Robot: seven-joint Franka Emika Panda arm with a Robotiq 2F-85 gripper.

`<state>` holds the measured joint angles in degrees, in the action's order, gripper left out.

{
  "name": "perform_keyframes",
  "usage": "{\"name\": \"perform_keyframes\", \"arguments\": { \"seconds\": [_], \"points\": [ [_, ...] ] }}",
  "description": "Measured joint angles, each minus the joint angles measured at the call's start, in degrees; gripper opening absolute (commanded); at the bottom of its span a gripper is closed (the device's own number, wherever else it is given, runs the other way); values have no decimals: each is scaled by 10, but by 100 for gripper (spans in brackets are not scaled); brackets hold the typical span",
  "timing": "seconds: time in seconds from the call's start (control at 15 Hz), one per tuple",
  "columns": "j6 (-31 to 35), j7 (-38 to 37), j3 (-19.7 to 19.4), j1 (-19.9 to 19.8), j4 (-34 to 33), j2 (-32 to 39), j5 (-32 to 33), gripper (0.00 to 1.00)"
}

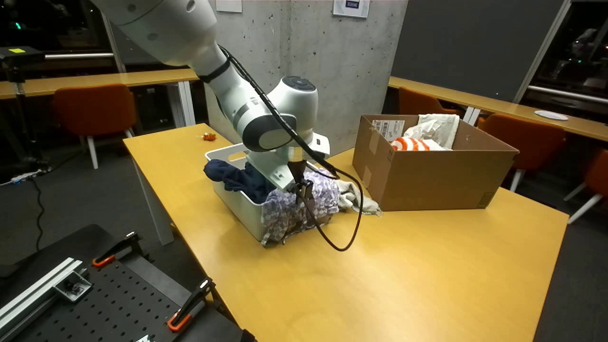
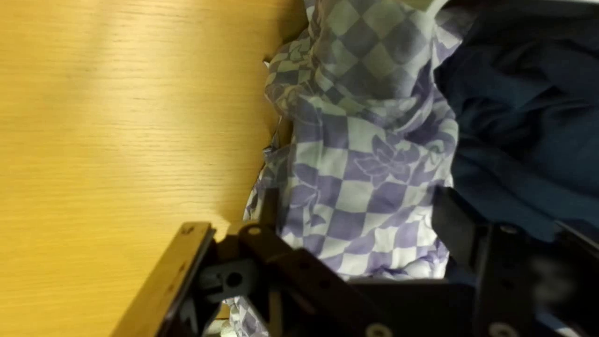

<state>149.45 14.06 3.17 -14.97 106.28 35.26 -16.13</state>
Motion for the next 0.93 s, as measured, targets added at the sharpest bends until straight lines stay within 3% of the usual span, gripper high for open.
{"name": "perform_keyframes", "arguments": {
  "seconds": [0.47,0.93],
  "points": [
    [5,-5,0,1,0,0,0,2],
    [6,-21,-8,-5,1,-31,0,0]
  ]
}}
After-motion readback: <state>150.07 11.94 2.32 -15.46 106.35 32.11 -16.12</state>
